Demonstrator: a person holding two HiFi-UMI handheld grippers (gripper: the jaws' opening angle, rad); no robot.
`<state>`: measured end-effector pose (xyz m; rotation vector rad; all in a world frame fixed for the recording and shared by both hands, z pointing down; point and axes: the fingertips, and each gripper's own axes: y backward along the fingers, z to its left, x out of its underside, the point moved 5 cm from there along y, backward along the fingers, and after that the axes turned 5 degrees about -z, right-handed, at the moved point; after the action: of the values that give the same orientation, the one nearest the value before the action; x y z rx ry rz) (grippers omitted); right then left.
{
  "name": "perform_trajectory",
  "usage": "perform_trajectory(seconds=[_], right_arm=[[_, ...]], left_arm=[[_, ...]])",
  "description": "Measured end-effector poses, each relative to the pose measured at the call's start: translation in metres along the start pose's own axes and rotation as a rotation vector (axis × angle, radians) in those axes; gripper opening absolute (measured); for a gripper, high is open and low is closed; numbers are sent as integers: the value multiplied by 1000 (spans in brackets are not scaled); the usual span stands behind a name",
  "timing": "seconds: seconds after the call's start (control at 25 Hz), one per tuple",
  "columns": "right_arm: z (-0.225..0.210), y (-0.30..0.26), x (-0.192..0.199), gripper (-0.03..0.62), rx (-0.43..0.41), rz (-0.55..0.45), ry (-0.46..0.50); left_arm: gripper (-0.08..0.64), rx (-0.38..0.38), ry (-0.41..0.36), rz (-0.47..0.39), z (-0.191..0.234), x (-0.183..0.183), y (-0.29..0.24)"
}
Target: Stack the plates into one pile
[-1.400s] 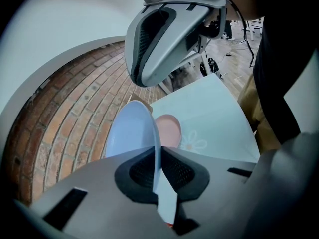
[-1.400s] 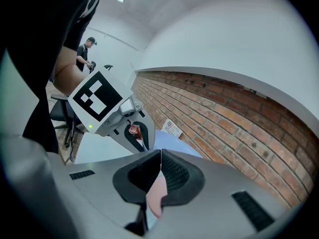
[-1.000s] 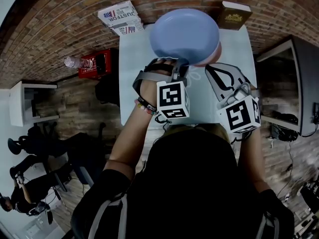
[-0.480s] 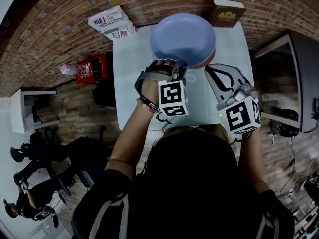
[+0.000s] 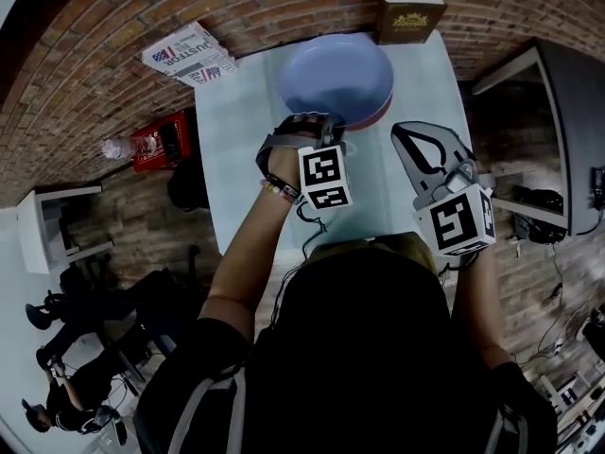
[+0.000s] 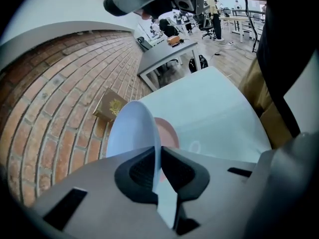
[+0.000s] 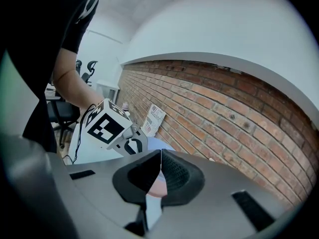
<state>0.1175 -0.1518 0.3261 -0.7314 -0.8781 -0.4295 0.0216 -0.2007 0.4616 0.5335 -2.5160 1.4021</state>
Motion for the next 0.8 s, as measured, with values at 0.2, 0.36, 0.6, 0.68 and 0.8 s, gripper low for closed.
perform_trajectory(seconds=[0.2, 0.36, 0.6, 0.68, 0.8], right_arm=[[-7, 5, 10, 35, 10, 25, -8], [-12, 8, 16, 35, 9, 48, -5], [-19, 12, 30, 35, 28, 57, -44], [-24, 13, 33, 35, 31, 63, -47], [-30, 13, 37, 35, 23, 72, -41]], left_arm=[[34, 47, -1, 3, -13, 1, -27], [35, 70, -19, 29, -22, 5, -43], [35, 96, -20, 45, -28, 4, -63], [35, 99, -14, 48, -27, 2, -69], [35, 95, -21, 61, -27, 0, -76]])
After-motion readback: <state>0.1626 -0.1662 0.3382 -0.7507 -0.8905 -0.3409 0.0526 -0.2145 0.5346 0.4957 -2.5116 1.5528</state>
